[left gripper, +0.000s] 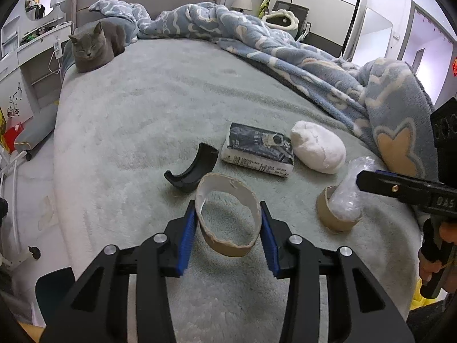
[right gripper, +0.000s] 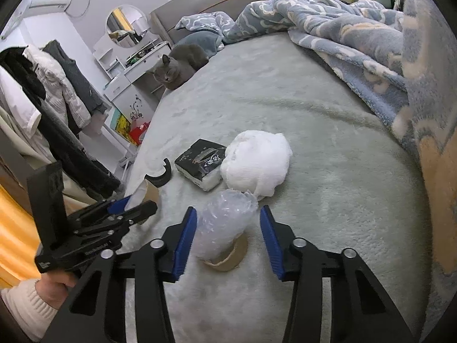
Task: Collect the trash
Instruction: 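Carry the tape roll and plastic wrap with both tools over the teal bin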
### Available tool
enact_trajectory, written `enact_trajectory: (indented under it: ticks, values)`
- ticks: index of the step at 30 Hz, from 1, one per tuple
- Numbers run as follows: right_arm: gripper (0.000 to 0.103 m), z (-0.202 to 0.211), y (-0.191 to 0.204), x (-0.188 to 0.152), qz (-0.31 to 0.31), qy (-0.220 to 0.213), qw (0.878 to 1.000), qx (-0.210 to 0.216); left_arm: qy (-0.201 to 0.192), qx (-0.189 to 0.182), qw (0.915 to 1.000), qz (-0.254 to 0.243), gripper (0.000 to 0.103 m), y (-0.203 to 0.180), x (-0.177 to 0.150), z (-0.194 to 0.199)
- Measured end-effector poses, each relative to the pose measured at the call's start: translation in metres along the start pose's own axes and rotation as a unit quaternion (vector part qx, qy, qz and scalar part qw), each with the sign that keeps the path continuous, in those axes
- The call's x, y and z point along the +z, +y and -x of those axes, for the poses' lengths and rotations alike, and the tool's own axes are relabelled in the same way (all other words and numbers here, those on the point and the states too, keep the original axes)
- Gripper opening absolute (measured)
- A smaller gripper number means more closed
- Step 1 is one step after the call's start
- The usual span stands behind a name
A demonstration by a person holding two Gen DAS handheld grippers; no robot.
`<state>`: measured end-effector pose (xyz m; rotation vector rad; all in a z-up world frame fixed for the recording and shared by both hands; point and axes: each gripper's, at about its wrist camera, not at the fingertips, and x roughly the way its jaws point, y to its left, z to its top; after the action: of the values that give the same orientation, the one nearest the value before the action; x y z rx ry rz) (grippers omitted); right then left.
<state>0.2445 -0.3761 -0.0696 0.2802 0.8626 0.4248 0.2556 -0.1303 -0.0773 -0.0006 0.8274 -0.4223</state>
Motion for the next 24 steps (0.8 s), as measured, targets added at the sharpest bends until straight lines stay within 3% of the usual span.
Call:
enact_trajectory:
  ticks: [8,12,24]
  values:
    - [0.037,0.007,0.027,0.006,0.062,-0.027,0.997,-0.043,-0.007,0.000,1.0000,0.000,0.045,0.005,-0.002,0.011]
    - [0.037,0.010,0.032,0.010,0.061,-0.042,0.996,-0.048,-0.012,0.001,0.9999,0.005,0.045,0.014,-0.003,0.021]
    - [0.037,-0.010,0.083,0.017,0.075,-0.051,0.996,-0.023,-0.014,0.013,0.9996,0.018,0.045,0.053,-0.017,0.053]
